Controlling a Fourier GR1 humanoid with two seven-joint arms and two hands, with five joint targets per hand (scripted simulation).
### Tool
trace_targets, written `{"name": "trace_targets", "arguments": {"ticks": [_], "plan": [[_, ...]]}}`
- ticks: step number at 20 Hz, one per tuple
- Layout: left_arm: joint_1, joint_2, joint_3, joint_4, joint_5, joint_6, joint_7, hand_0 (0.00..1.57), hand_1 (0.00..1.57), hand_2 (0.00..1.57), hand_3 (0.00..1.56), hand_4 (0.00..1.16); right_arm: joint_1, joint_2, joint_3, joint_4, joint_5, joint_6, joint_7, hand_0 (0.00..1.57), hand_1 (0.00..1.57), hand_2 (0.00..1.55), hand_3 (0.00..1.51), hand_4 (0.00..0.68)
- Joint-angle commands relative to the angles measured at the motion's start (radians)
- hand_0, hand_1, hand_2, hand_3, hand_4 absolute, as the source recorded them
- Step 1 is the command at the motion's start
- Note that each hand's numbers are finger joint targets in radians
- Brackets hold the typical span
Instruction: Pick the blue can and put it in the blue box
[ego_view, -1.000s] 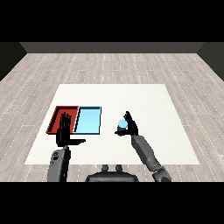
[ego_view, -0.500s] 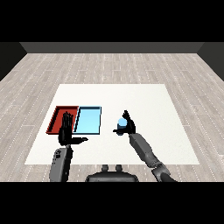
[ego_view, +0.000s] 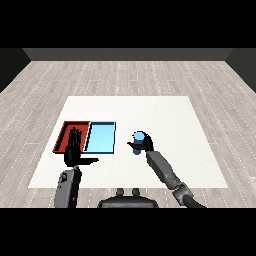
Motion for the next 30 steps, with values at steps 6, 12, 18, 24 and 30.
{"name": "trace_targets", "arguments": {"ticks": [6,12,18,24,30], "plan": [[-0.052,-0.016,-0.031,0.059,-0.023,0.004,0.020,0.00,0.00,0.00,0.00,0.00,0.074,0.000,-0.014,-0.117,0.096,-0.028,-0.017,1.52,1.52,1.47,1.42,0.659],[-0.012,-0.028,-0.111,0.009,-0.106,0.052,0.074,0.00,0.00,0.00,0.00,0.00,0.061,0.002,0.024,-0.229,0.128,-0.078,0.038,1.47,1.47,1.45,1.41,0.649],[-0.083,-0.051,-0.191,0.113,-0.084,0.107,0.050,0.00,0.00,0.00,0.00,0.00,-0.056,0.001,0.000,-0.276,0.149,-0.067,0.072,1.47,1.47,1.44,1.41,0.651],[-0.117,-0.051,-0.205,0.151,-0.075,0.073,0.107,0.00,0.00,0.00,0.00,0.00,0.064,-0.038,-0.022,-0.447,0.201,0.002,0.093,1.43,1.43,1.44,1.42,0.666],[-0.170,-0.048,-0.168,0.187,-0.086,0.075,0.132,0.00,0.00,0.00,0.00,0.00,0.108,-0.005,-0.072,-0.485,0.259,0.032,0.119,1.43,1.43,1.45,1.42,0.661]]}}
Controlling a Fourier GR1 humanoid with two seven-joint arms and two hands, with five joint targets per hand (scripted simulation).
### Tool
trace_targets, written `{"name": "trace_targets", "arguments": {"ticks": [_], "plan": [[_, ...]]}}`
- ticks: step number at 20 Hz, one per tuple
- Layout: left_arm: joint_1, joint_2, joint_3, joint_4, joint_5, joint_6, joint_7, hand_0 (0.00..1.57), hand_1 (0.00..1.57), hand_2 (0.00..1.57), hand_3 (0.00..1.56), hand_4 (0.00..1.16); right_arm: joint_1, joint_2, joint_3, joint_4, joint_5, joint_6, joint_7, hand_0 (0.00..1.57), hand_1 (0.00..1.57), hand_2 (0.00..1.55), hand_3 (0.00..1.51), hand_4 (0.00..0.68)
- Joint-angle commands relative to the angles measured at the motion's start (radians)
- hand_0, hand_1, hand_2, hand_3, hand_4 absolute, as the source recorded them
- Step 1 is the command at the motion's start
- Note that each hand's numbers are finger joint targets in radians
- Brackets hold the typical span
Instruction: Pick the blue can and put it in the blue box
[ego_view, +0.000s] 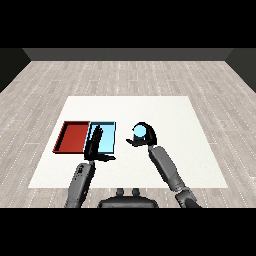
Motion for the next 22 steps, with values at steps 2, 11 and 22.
{"name": "trace_targets", "arguments": {"ticks": [2,11,22], "plan": [[0.006,-0.005,-0.044,-0.023,-0.011,0.010,0.043,0.00,0.00,0.00,0.00,0.00,0.035,-0.007,-0.040,-0.100,0.028,0.035,0.046,1.43,1.43,1.45,1.42,0.659],[-0.203,-0.005,-0.143,0.207,0.053,0.163,0.003,0.00,0.00,0.00,0.00,0.00,0.069,0.011,-0.006,-0.152,0.070,0.062,0.057,1.42,1.42,1.44,1.41,0.661],[-0.245,-0.005,-0.318,0.339,0.142,0.303,-0.031,0.00,0.00,0.00,0.00,0.00,0.031,0.025,0.066,-0.184,0.044,0.009,0.083,1.40,1.40,1.44,1.40,0.674]]}}
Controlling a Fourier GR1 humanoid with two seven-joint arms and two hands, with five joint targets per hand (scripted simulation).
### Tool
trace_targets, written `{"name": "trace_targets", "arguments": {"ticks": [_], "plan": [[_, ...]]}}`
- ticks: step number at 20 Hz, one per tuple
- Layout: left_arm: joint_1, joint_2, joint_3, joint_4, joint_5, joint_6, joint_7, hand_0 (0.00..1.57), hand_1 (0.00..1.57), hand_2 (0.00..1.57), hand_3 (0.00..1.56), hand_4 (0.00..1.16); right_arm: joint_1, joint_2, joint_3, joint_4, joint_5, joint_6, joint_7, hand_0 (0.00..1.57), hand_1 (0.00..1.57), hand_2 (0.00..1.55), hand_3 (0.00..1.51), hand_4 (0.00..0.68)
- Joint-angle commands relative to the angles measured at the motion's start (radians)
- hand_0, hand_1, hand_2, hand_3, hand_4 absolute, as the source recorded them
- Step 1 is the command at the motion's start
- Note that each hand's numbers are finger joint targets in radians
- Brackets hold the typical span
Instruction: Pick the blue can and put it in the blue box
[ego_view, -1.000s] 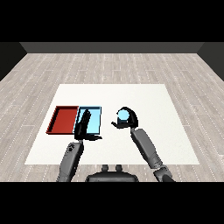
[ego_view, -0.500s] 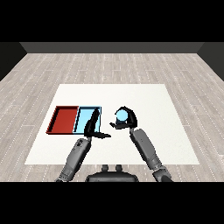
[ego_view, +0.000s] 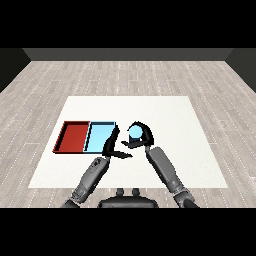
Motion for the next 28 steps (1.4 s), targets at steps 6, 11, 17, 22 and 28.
{"name": "trace_targets", "arguments": {"ticks": [6,11,17,22,28], "plan": [[-0.077,0.000,-0.036,0.093,0.068,0.035,0.002,0.00,0.00,0.00,0.00,0.00,0.036,0.002,0.039,-0.066,0.010,0.005,0.017,1.39,1.39,1.45,1.42,0.681],[-0.056,0.000,-0.123,0.070,0.088,0.073,-0.026,0.00,0.00,0.00,0.00,0.00,0.018,0.002,0.059,0.019,0.005,0.001,-0.066,1.39,1.39,1.44,1.40,0.656],[-0.080,0.000,-0.146,0.111,0.132,0.066,-0.056,0.00,0.00,0.00,0.00,0.00,-0.055,0.002,0.126,0.074,-0.037,-0.054,-0.074,1.42,1.42,1.43,1.39,0.653],[-0.085,0.000,-0.105,0.124,0.102,0.054,-0.055,0.00,0.00,0.00,0.00,0.00,-0.001,0.002,0.211,-0.040,-0.038,-0.107,0.011,1.42,1.42,1.44,1.40,0.617],[-0.118,0.000,-0.167,0.117,0.126,0.114,-0.078,0.00,0.00,0.00,0.00,0.17,-0.070,0.002,0.244,-0.023,-0.070,-0.142,0.012,1.32,1.32,1.43,1.40,0.617]]}}
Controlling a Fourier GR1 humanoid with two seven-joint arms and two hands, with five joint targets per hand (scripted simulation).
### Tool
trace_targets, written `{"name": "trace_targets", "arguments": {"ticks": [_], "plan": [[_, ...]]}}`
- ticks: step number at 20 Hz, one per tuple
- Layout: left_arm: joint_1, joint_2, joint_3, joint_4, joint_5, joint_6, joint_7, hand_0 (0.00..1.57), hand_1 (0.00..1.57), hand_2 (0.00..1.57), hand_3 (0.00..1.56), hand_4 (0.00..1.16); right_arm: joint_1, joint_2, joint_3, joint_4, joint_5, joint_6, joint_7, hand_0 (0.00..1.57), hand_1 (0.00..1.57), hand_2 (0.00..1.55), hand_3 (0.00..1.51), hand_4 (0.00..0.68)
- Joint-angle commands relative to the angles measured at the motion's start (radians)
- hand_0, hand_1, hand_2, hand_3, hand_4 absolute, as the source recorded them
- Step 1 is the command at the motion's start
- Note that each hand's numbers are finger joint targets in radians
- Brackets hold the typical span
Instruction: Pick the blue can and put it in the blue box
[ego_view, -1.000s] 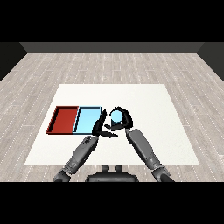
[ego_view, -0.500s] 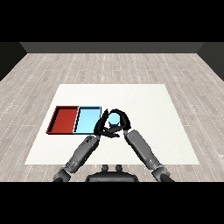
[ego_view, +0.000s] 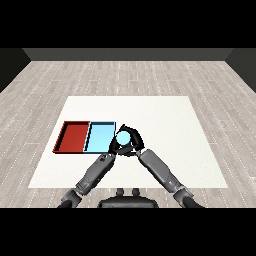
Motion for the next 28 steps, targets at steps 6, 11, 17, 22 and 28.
{"name": "trace_targets", "arguments": {"ticks": [6,11,17,22,28], "plan": [[-0.031,-0.004,-0.023,0.025,-0.204,0.161,0.075,0.32,0.32,0.48,0.33,0.18,-0.009,0.002,0.073,0.038,-0.054,-0.020,-0.055,1.46,1.46,1.47,1.40,0.593],[-0.105,0.054,-0.100,0.052,-0.342,0.214,0.143,0.00,0.00,0.15,0.00,0.31,-0.080,0.002,0.072,0.021,-0.032,-0.046,0.017,1.46,1.46,1.46,1.39,0.595],[-0.019,-0.003,-0.082,0.037,-0.089,0.273,-0.029,0.95,0.95,0.97,0.85,0.69,-0.041,0.002,0.108,-0.042,-0.065,-0.073,0.032,1.44,1.44,1.45,1.39,0.604],[-0.107,-0.003,-0.090,0.099,-0.072,0.277,-0.012,0.58,0.58,0.71,0.50,0.66,-0.121,0.001,0.111,0.077,-0.139,-0.054,-0.033,1.44,1.44,1.45,1.39,0.591],[-0.044,-0.003,-0.009,0.018,-0.017,0.190,0.080,1.48,1.48,1.46,1.37,0.60,-0.013,-0.023,0.071,-0.052,-0.106,-0.031,0.006,1.41,1.41,1.45,1.40,0.552]]}}
